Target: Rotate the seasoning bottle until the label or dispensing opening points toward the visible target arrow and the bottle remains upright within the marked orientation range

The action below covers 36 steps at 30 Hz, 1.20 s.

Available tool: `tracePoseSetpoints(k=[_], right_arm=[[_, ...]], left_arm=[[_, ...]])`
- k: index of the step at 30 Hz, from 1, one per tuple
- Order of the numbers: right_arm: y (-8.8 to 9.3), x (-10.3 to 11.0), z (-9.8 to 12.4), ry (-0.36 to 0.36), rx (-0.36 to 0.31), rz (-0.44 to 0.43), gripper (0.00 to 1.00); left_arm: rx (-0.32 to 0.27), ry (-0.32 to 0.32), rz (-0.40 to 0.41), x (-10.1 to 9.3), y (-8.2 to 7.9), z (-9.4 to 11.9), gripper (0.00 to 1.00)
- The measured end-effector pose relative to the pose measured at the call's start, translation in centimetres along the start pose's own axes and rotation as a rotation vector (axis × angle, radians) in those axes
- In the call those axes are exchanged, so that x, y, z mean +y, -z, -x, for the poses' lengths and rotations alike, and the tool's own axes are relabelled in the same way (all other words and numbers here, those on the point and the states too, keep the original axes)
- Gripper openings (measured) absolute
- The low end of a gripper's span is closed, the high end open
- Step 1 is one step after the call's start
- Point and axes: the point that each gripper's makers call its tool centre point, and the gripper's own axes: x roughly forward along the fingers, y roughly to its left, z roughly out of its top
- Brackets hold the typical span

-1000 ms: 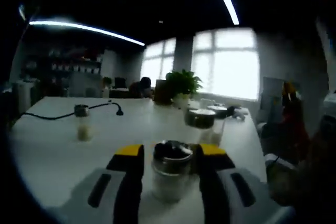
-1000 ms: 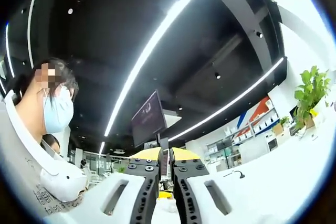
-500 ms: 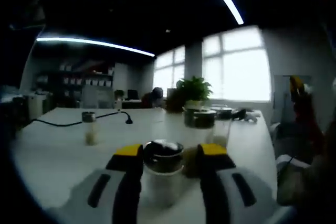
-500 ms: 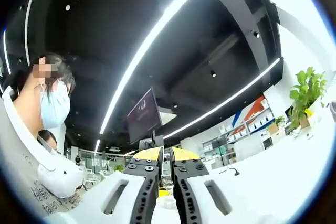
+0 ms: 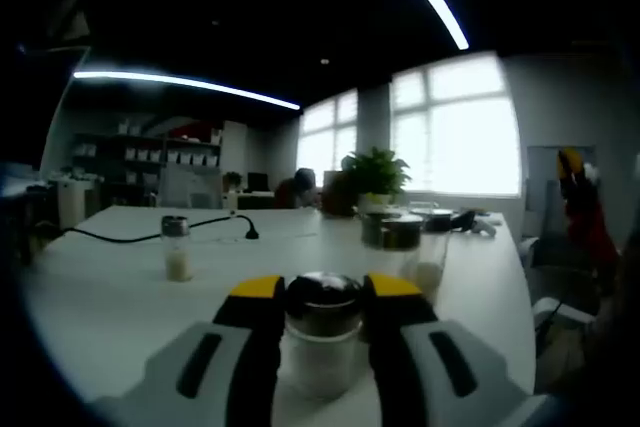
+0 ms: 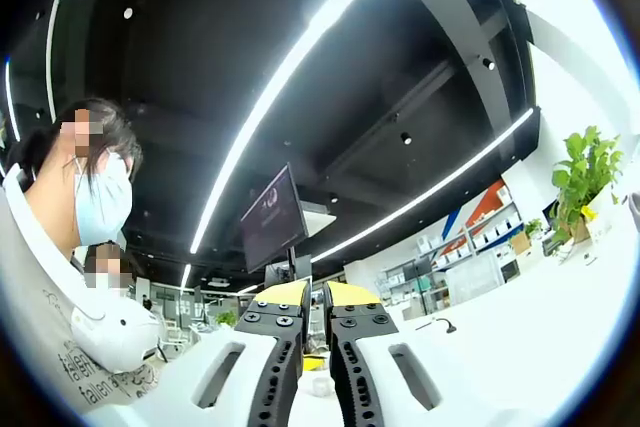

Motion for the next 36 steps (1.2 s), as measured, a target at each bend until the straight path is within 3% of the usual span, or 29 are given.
tracePoseSetpoints(k=[10,16,20,23,31,36], right_arm=[[0.4,0.1,0.1,0.007,0.003,-0.012,0.03],[0.7,0.6,-0.2,-0.004,0.011,-0.015,0.03],[0.8,0.8,-0.4,-0.016,0.010,-0.027,0.03],[0.8,0.9,-0.5,-0.024,0.006,-0.039,0.03],[0.9,0.8,-0.6,-0.027,0.017,-0.043,0.03],[0.9,0.7,-0.7,-0.027,0.021,-0.043,0.03]], left_arm=[[0.023,0.143,-0.010,-0.4,0.1,0.3,0.33],[0.064,0.324,-0.022,-1.0,0.2,0.5,0.33],[0.094,0.451,-0.095,-1.6,0.4,0.7,0.33],[0.116,0.536,-0.067,-1.7,0.5,0.7,0.33],[0.100,0.666,-0.046,-2.0,0.5,0.6,0.32],[0.094,0.675,-0.018,-2.2,0.4,0.8,0.33]])
